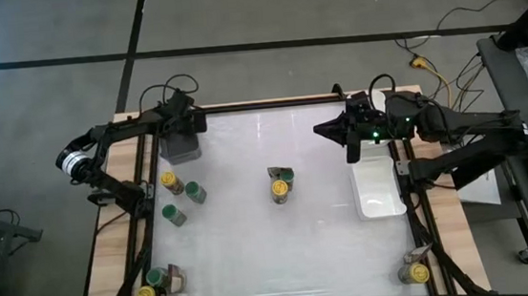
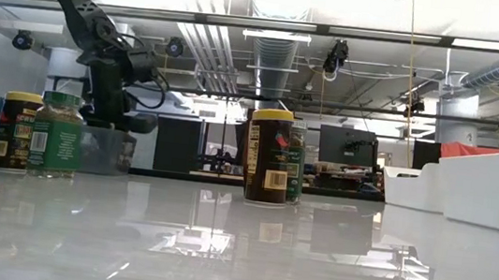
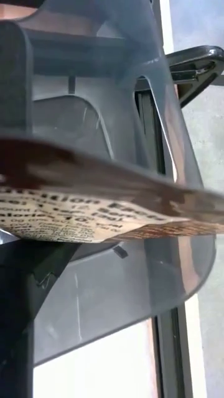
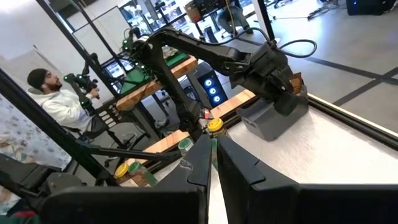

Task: Sort spices by type
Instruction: Put the orange seasoning bag into the black bin

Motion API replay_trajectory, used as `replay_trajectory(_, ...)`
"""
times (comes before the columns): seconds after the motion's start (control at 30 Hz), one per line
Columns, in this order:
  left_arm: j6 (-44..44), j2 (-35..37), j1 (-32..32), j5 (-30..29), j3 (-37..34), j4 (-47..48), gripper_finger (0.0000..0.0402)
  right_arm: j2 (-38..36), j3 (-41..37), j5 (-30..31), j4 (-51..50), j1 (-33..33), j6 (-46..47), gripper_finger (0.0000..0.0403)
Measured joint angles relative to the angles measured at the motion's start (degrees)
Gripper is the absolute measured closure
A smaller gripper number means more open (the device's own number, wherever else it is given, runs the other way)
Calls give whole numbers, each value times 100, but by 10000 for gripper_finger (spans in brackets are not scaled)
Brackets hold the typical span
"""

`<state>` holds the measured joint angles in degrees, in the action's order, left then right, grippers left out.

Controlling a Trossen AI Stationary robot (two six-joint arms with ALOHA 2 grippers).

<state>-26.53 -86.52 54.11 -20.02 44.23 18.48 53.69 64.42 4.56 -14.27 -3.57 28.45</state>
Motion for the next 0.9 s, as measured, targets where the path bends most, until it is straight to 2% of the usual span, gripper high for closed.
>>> replay_trajectory(0.5, -724, -46, 0, -258, -9, -92, 347, 0, 0, 2, 1, 0, 42, 385)
replay_trajectory(0.9, -1039, -44, 0, -248, -9, -146, 292, 0, 0, 2, 1, 0, 98, 385)
